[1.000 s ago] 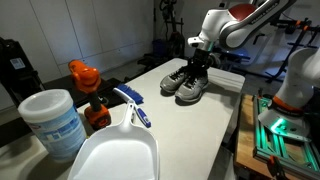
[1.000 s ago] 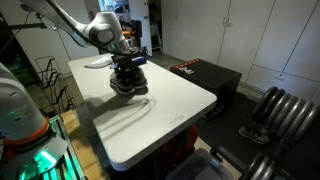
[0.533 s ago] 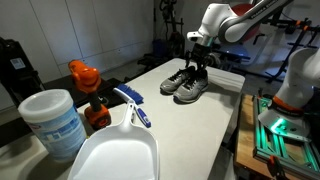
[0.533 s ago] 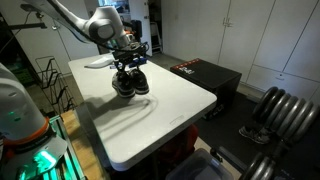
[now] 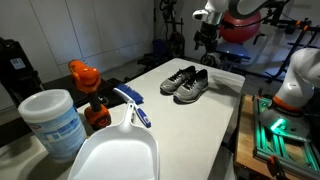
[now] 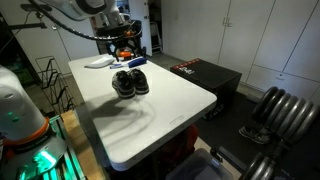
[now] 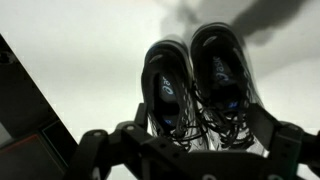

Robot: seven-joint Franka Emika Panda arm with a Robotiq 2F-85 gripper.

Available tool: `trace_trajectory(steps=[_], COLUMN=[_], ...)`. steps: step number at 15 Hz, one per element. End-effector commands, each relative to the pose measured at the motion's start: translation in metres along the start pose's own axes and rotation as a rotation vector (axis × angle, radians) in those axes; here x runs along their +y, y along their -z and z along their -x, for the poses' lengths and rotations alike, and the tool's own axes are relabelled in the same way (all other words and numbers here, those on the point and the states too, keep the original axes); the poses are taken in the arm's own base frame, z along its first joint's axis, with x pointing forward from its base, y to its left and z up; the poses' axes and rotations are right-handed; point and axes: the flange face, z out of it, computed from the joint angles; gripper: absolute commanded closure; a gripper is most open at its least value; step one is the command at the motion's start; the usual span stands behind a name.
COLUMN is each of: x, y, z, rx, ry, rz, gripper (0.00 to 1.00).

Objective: Pick up both sneakers and turn them ninety degrees anticlockwise, put the sneakers back on the table

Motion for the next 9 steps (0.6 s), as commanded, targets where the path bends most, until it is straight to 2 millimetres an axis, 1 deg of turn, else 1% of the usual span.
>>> trace_trajectory(steps=[1,3,5,9], x=[-0.004,-0.005,-0.005,-0.006], y=[0.037,0.051,0.060,0.069], z=[-0.003,-0.004,-0.005,-0.012], rx=[-0.089,-0.127,-0.162,-0.183], ry=[-0.176,-0.277,-0.379,-0.589], rz=[-0.047,-0.071,-0.083,-0.126], gripper=[0.00,0.00,0.00,0.00])
